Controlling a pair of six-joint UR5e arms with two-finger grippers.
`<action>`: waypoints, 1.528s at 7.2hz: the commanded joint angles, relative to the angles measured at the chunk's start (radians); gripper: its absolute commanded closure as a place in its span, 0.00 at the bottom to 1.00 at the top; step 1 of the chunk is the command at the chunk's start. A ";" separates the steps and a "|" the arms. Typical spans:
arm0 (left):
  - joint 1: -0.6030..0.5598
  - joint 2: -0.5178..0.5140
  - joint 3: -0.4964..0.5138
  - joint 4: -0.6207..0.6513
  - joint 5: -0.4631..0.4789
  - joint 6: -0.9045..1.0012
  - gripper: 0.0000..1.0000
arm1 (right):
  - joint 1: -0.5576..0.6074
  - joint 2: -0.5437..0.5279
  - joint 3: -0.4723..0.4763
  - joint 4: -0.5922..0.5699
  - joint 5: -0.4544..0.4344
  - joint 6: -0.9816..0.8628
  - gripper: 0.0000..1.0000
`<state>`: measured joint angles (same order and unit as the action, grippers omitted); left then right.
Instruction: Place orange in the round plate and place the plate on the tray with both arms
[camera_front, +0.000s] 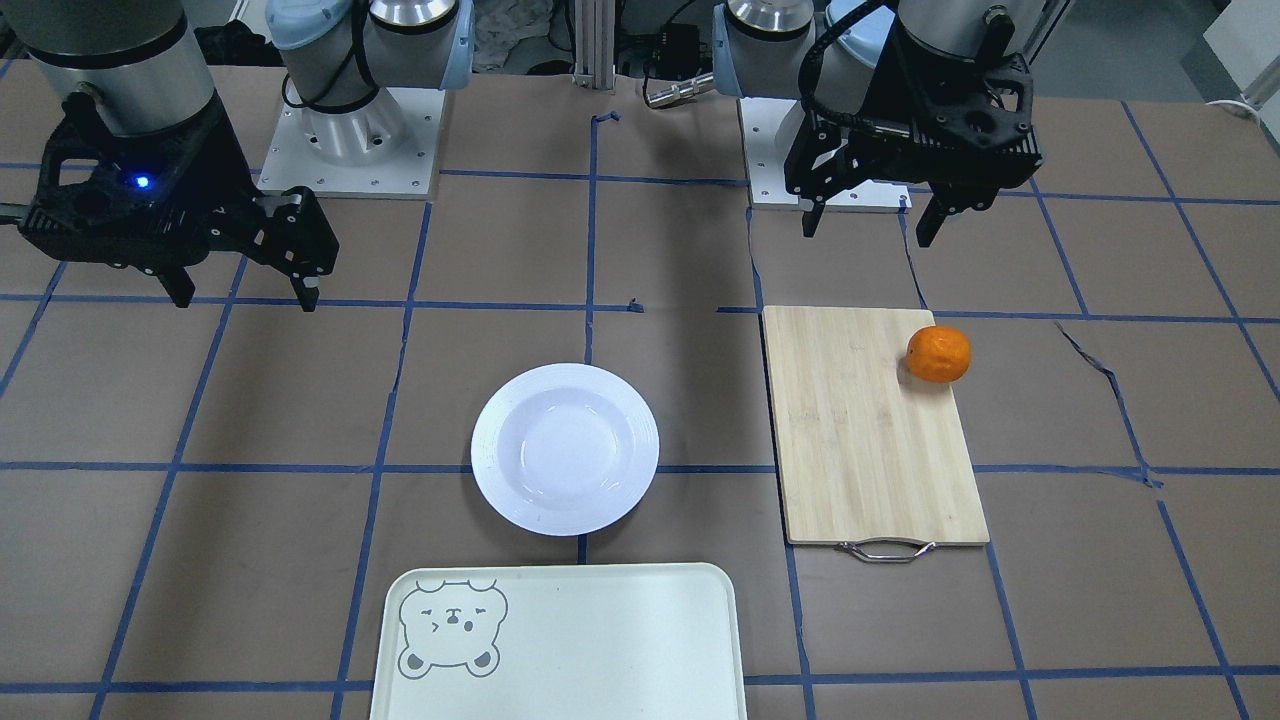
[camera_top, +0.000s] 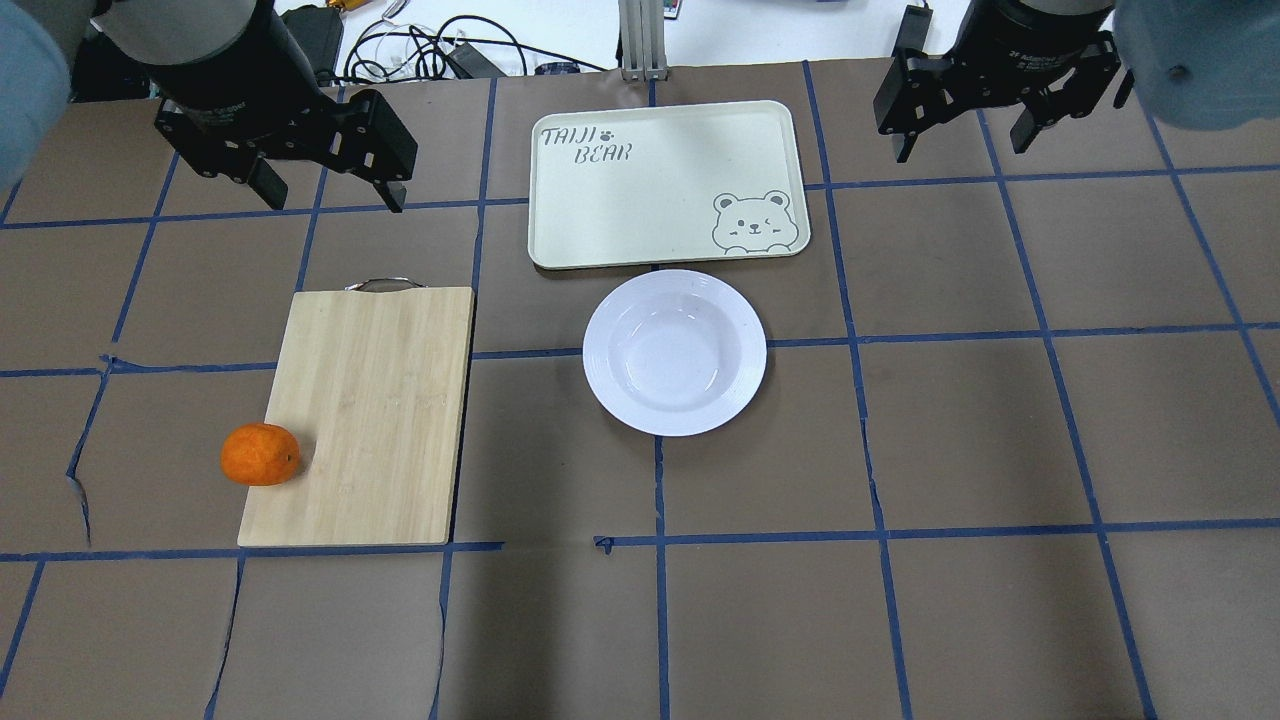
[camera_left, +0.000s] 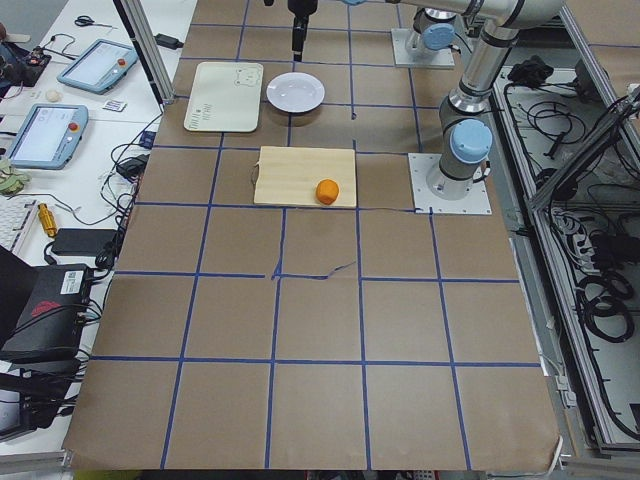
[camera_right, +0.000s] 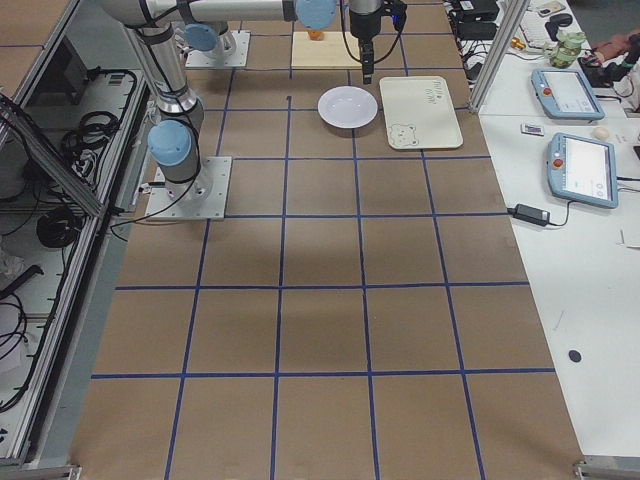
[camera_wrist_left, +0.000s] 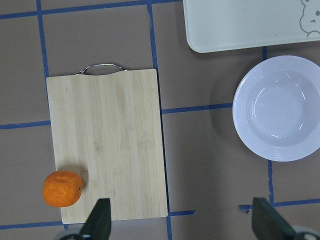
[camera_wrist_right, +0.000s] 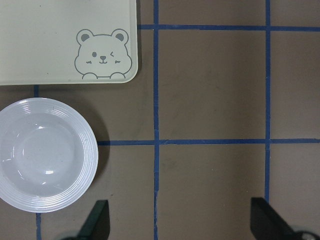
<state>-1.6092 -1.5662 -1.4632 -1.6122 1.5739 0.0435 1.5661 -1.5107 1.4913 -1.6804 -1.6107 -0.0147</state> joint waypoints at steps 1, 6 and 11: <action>0.003 -0.002 -0.003 0.000 0.000 0.004 0.00 | -0.003 0.000 0.009 -0.002 0.000 0.001 0.00; 0.003 0.000 -0.005 -0.003 0.000 0.001 0.00 | -0.009 0.001 0.010 -0.002 0.002 0.001 0.00; 0.179 -0.038 -0.113 -0.035 0.000 0.280 0.00 | -0.009 0.000 0.009 -0.002 0.002 0.001 0.00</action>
<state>-1.4929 -1.5934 -1.5127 -1.6482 1.5739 0.1818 1.5570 -1.5109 1.5003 -1.6822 -1.6091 -0.0138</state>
